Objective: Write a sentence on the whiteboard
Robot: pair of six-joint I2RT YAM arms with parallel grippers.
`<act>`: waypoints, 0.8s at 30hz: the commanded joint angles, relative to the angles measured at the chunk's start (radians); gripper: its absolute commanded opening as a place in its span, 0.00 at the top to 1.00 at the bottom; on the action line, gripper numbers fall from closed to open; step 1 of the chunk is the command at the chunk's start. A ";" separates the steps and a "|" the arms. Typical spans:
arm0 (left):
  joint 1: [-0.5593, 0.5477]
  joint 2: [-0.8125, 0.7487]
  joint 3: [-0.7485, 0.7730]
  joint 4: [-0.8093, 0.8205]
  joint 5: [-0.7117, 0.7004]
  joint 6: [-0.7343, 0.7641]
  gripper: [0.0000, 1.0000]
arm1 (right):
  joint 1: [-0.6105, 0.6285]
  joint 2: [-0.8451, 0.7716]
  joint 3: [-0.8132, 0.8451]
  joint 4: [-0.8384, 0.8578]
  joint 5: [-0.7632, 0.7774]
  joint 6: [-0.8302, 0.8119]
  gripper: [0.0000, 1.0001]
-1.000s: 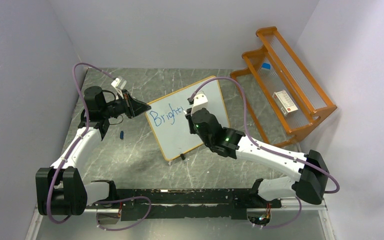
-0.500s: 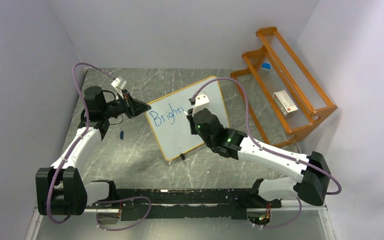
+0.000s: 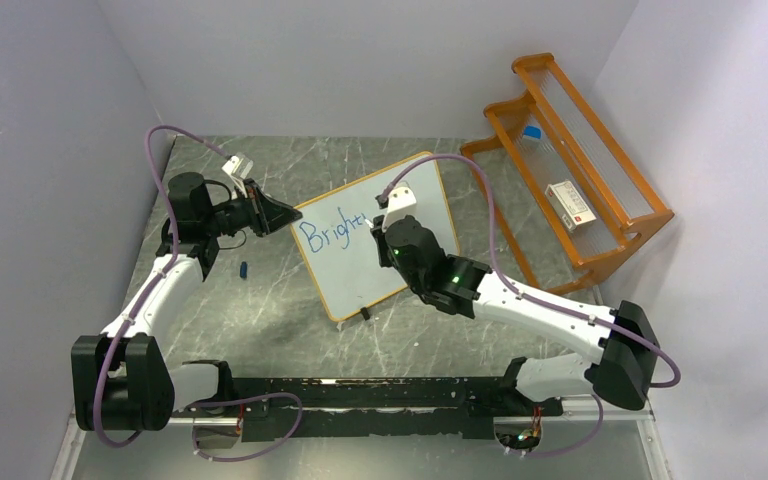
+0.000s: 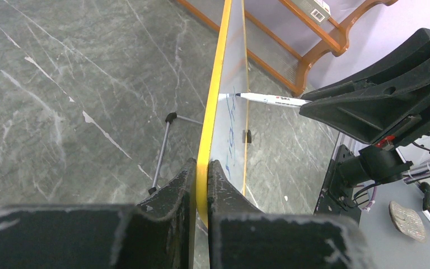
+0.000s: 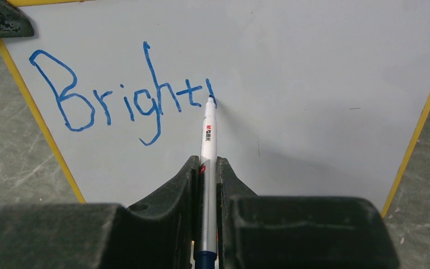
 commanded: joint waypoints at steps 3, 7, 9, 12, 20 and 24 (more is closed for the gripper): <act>-0.024 0.035 -0.023 -0.120 -0.040 0.065 0.95 | -0.005 0.019 0.039 0.042 0.014 -0.018 1.00; -0.024 0.037 -0.023 -0.118 -0.039 0.065 0.95 | -0.006 0.026 0.043 0.048 0.026 -0.022 1.00; -0.024 0.037 -0.023 -0.119 -0.039 0.064 0.95 | -0.007 0.029 0.044 0.048 0.036 -0.024 1.00; -0.024 0.038 -0.023 -0.119 -0.040 0.063 0.95 | -0.008 0.028 0.044 0.050 0.046 -0.025 1.00; -0.024 0.038 -0.023 -0.119 -0.039 0.065 0.95 | -0.018 0.026 0.038 0.053 0.052 -0.022 1.00; -0.024 0.039 -0.023 -0.118 -0.039 0.065 0.95 | -0.022 0.023 0.037 0.042 0.053 -0.017 1.00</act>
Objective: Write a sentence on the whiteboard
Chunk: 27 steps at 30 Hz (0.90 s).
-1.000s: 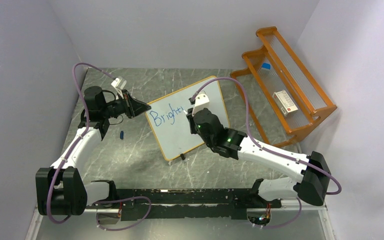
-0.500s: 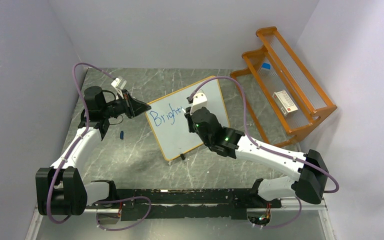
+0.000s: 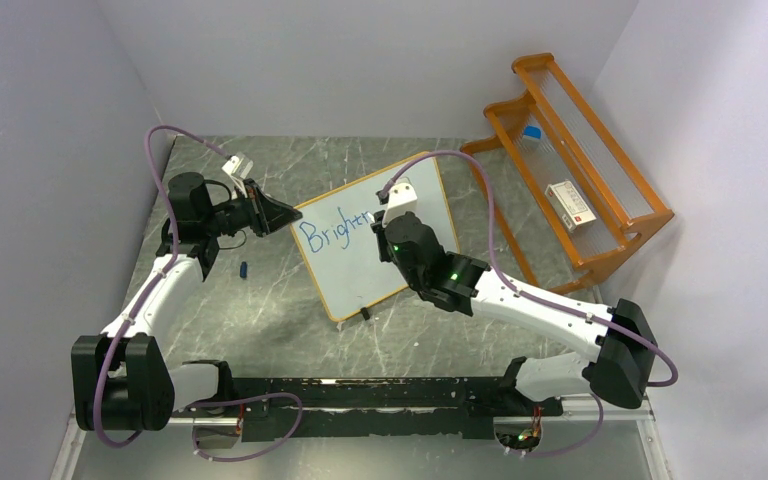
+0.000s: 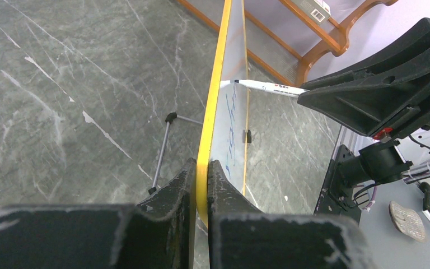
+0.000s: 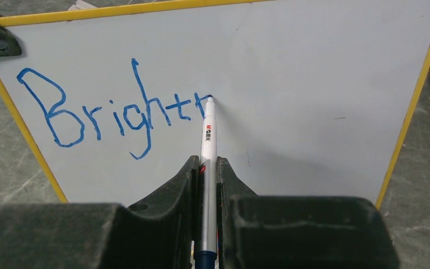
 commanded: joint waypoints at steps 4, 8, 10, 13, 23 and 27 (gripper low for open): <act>-0.024 0.039 -0.023 -0.120 -0.040 0.064 0.95 | -0.011 -0.004 0.015 0.007 0.024 0.010 1.00; -0.024 0.038 -0.023 -0.121 -0.043 0.065 0.95 | -0.011 -0.011 0.008 -0.008 0.021 0.019 1.00; -0.024 0.037 -0.023 -0.121 -0.043 0.067 0.95 | -0.012 -0.016 0.002 -0.013 0.019 0.025 1.00; -0.024 0.037 -0.024 -0.121 -0.042 0.065 0.95 | -0.011 -0.022 -0.008 -0.023 0.017 0.034 1.00; -0.024 0.037 -0.023 -0.123 -0.044 0.067 0.95 | -0.011 -0.038 -0.028 -0.048 0.011 0.054 1.00; -0.024 0.037 -0.023 -0.123 -0.043 0.067 0.95 | -0.011 -0.041 -0.034 -0.055 0.010 0.061 1.00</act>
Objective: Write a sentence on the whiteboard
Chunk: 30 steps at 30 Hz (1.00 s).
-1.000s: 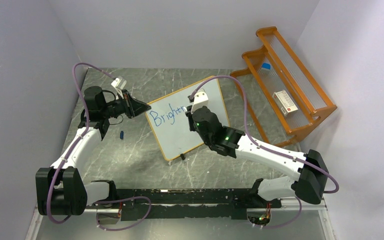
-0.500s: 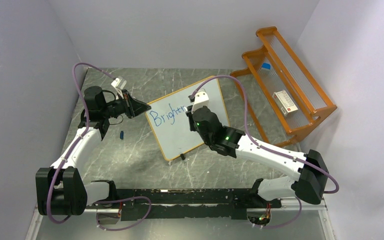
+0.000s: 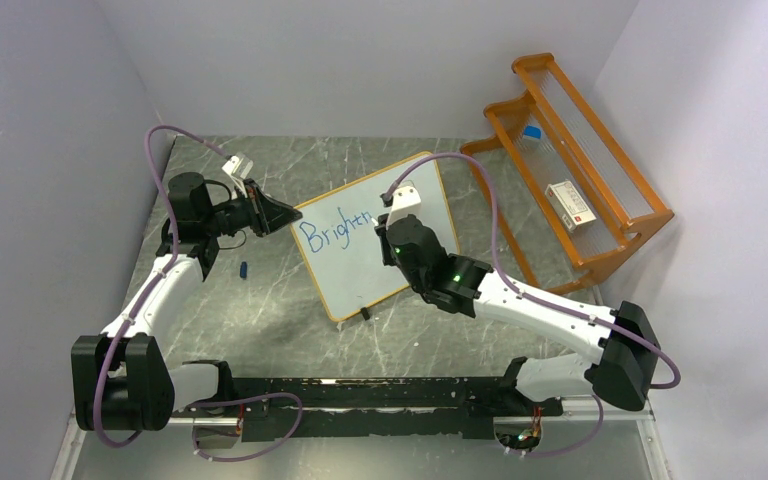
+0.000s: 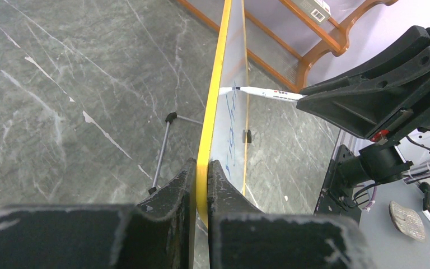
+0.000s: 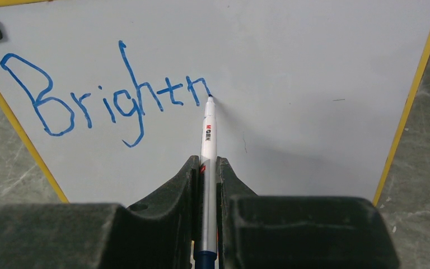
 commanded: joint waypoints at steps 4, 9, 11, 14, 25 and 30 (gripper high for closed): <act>-0.024 0.036 -0.023 -0.122 -0.043 0.068 0.95 | -0.006 -0.029 -0.016 -0.020 0.012 0.020 1.00; -0.024 0.037 -0.022 -0.125 -0.044 0.070 0.95 | -0.007 -0.033 -0.017 -0.023 0.007 0.022 1.00; -0.024 0.037 -0.022 -0.125 -0.044 0.069 0.95 | -0.007 -0.037 -0.016 -0.021 0.004 0.021 1.00; -0.024 0.037 -0.021 -0.124 -0.044 0.068 0.95 | -0.008 -0.053 -0.014 -0.006 -0.006 0.014 1.00; -0.024 0.037 -0.021 -0.123 -0.042 0.068 0.95 | -0.045 -0.037 0.005 0.021 -0.046 0.006 1.00; -0.024 0.038 -0.021 -0.124 -0.042 0.067 0.95 | -0.049 -0.032 0.008 0.029 -0.058 0.007 1.00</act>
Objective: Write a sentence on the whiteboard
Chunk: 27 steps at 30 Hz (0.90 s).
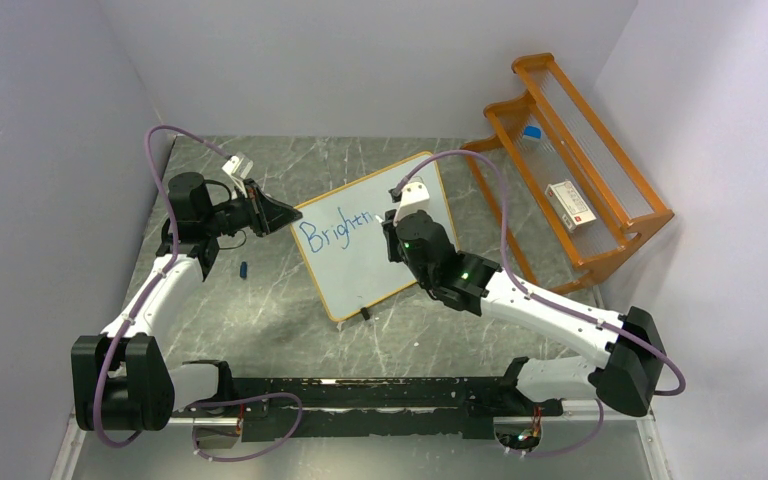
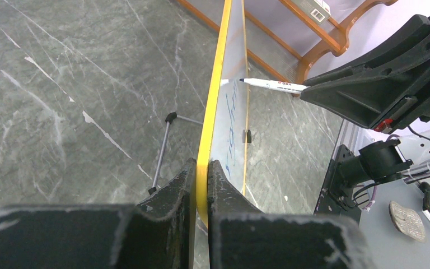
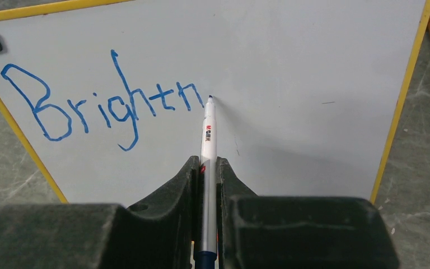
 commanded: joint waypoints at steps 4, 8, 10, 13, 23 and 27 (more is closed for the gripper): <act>-0.024 0.038 -0.021 -0.125 -0.042 0.069 0.95 | -0.009 0.010 0.019 0.046 -0.020 -0.002 1.00; -0.024 0.038 -0.022 -0.125 -0.042 0.070 0.95 | -0.013 0.021 0.019 0.053 -0.016 -0.002 1.00; -0.024 0.038 -0.022 -0.125 -0.042 0.071 0.95 | -0.017 0.026 0.018 0.053 -0.013 -0.003 1.00; -0.024 0.039 -0.022 -0.126 -0.043 0.070 0.95 | -0.019 0.032 0.019 0.048 -0.009 -0.005 1.00; -0.024 0.039 -0.021 -0.127 -0.044 0.070 0.95 | -0.026 0.018 0.015 0.037 0.024 -0.005 1.00; -0.024 0.039 -0.020 -0.128 -0.043 0.072 0.95 | -0.028 0.016 0.016 0.041 0.030 -0.011 1.00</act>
